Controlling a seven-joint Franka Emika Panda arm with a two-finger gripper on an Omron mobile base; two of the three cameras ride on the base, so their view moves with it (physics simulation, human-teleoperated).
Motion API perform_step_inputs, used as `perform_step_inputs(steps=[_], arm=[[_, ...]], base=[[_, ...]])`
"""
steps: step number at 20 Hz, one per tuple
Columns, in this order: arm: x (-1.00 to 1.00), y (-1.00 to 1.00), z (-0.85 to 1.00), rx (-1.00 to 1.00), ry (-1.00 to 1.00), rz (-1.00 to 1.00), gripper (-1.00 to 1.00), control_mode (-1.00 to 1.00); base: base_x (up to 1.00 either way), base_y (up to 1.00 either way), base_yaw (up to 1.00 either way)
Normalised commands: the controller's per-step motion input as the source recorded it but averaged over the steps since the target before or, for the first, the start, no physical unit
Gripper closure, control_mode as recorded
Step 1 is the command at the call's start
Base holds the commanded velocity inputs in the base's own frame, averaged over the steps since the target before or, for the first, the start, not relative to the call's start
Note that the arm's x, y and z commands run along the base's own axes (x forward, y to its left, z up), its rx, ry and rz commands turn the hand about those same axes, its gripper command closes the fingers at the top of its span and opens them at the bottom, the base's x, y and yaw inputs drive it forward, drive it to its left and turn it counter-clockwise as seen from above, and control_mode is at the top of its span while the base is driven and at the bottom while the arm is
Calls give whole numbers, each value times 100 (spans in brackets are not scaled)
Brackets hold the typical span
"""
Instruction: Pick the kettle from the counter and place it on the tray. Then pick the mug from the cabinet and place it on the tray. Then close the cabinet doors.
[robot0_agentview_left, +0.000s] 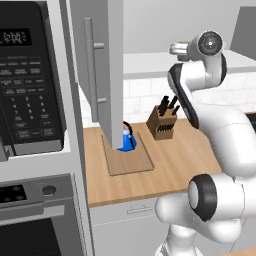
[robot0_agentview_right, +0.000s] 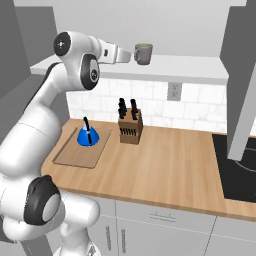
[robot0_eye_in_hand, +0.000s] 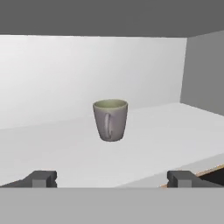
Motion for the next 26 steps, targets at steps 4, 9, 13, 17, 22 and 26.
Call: perform_step_inputs(steps=[4, 9, 13, 17, 22, 26], arm=[[24, 6, 0, 0, -4, 0, -100, -100], [35, 0, -5, 1, -1, 0, -100, -100], [20, -3, -40, 0, -13, -1, -100, -100], [26, -6, -13, 0, -8, 0, -100, -100], [16, -6, -3, 0, 0, 0, -100, -100], [29, -21, 0, 0, 0, 0, -100, -100]], base=[[0, 0, 0], [0, 0, 0], [0, 0, 0], [0, 0, 0], [0, 0, 0], [0, 0, 0]])
